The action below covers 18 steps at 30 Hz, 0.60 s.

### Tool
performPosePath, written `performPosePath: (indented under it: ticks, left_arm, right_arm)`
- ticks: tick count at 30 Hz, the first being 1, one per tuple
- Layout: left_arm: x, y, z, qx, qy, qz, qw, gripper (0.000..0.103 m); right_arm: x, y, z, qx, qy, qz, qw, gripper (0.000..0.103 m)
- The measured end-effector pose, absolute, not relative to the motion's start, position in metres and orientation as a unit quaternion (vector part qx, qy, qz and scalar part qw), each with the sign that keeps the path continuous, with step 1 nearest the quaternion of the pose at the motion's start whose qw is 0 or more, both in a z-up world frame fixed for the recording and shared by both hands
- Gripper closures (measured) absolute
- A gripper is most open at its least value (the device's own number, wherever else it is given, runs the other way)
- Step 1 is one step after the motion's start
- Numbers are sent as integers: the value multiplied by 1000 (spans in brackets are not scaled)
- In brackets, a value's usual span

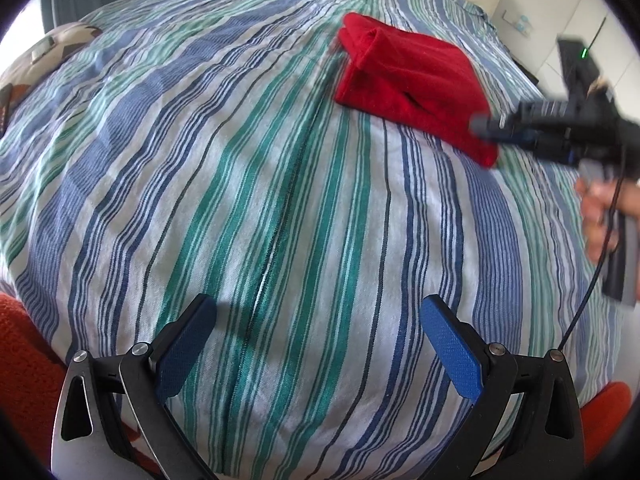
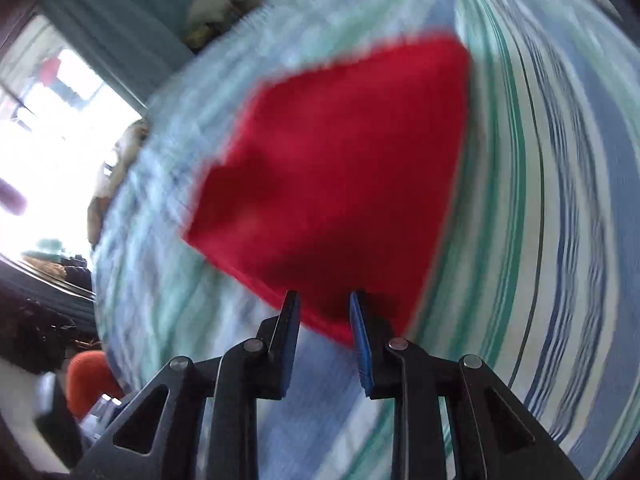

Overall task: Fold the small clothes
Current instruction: 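Fold the grasped edge over the sweater with the right tool, then open the right tool and pull it back from the sweater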

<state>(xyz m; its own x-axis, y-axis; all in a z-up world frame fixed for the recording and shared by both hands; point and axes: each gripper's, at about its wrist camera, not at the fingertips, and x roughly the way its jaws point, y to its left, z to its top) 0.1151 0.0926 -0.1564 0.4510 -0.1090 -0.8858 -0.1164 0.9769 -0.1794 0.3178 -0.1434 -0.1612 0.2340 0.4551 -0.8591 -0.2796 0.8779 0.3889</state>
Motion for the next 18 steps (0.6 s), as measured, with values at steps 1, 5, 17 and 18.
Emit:
performPosePath:
  ticks: [1,5,17,18]
  left_arm:
    - [114,93,-156,-104,521,6,847,1]
    - [112,98,-153,-97,513,20,853,1]
    - [113,93,-155,-73,516,23,853,1]
    - [112,91,-154,-69,516,23,854,1]
  right_arm:
    - [310,-145,-169,76,575,237,779,80]
    - [273,-145,-161,73,559,243,790,80]
    - [126,-182,-143,161,504,167,832,41]
    - [117,-185,-145,166,508,160,830,40]
